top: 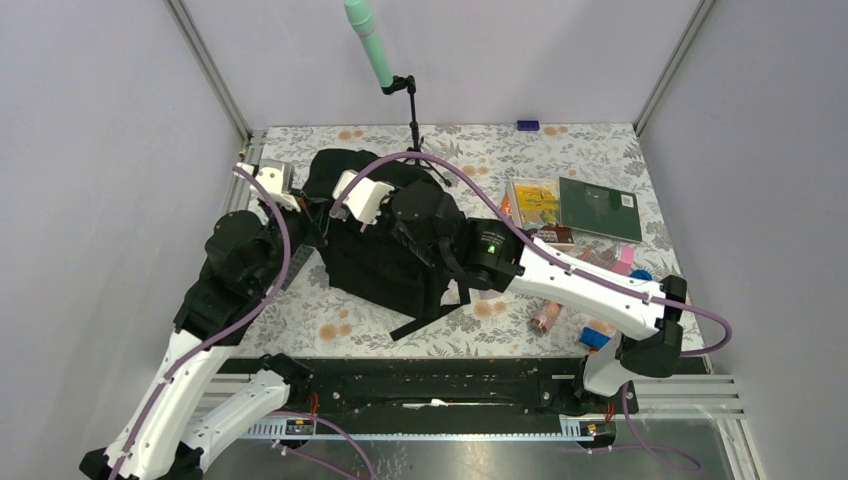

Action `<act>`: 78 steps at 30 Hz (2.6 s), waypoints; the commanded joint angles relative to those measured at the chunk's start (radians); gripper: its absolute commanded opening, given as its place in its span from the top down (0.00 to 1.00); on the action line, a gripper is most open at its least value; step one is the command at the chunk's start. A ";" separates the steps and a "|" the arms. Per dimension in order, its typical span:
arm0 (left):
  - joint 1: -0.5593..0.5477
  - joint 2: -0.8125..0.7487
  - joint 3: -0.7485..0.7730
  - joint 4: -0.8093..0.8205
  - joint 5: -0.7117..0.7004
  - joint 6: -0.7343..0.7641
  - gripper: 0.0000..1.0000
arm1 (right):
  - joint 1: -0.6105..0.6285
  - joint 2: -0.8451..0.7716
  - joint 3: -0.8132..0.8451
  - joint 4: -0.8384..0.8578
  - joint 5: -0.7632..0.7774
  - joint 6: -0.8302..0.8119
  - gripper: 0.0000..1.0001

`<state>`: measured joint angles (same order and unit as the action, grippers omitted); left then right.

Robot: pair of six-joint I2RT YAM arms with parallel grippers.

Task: Pack the student bag
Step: Unzip the student bag at the center of the board.

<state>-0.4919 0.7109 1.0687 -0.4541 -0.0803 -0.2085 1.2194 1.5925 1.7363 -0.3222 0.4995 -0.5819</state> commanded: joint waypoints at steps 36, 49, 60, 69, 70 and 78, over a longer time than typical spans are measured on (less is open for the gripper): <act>0.323 -0.085 -0.408 0.237 -0.088 -0.382 1.00 | -0.037 -0.201 -0.079 0.190 -0.032 0.183 1.00; 0.322 -0.108 -0.022 0.059 0.518 0.080 0.11 | -0.071 -0.233 -0.146 0.212 -0.169 0.185 1.00; 0.126 0.034 0.109 0.066 0.593 0.246 0.06 | -0.107 -0.231 -0.185 0.246 -0.302 0.175 1.00; 0.066 0.105 0.125 0.128 0.433 0.268 0.06 | -0.118 -0.224 -0.193 0.238 -0.335 0.188 1.00; 0.063 0.109 0.124 0.137 0.434 0.266 0.06 | -0.119 -0.224 -0.194 0.239 -0.336 0.188 1.00; 0.051 0.128 0.132 0.177 0.464 0.256 0.05 | -0.126 -0.225 -0.205 0.231 -0.338 0.182 1.00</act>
<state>-0.4324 0.8295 1.1519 -0.3618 0.3885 0.0338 1.0966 1.3991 1.5261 -0.1879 0.1967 -0.4091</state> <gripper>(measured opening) 0.942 0.059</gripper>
